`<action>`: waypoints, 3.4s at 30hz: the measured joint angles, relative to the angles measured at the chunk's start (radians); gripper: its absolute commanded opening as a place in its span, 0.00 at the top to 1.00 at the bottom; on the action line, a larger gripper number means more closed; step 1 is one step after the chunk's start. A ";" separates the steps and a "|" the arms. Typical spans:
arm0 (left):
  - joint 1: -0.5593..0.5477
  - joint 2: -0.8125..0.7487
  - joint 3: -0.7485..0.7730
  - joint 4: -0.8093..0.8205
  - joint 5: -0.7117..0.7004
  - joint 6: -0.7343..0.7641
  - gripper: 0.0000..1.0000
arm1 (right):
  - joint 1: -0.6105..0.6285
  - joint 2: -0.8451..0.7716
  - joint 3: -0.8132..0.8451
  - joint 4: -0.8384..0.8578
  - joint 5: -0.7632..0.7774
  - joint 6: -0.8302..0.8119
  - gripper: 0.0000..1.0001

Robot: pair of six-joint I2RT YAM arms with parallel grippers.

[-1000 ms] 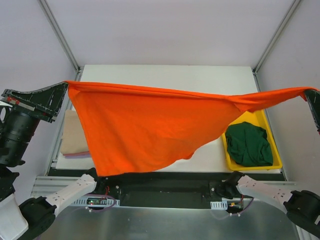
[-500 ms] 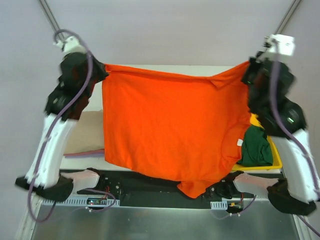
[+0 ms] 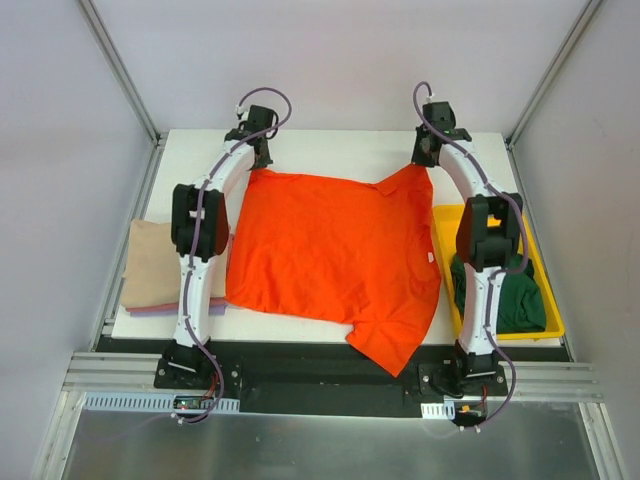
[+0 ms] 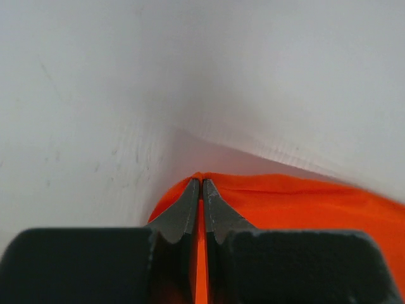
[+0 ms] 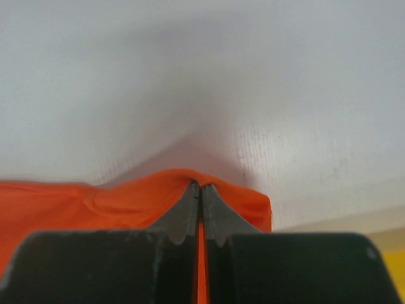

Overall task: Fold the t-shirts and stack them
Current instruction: Flatten out the tshirt, then fold the flattened tshirt in 1/3 of the way

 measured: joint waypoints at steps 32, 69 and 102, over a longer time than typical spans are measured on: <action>0.070 -0.232 -0.298 0.033 0.184 0.072 1.00 | -0.014 -0.346 -0.386 -0.076 -0.148 0.195 1.00; 0.070 -0.490 -0.750 0.066 0.164 0.056 0.47 | 0.066 -0.900 -1.086 -0.052 -0.082 0.408 0.67; 0.048 -0.237 -0.574 0.105 0.436 -0.105 0.01 | 0.129 -0.113 -0.399 -0.115 -0.095 0.190 0.04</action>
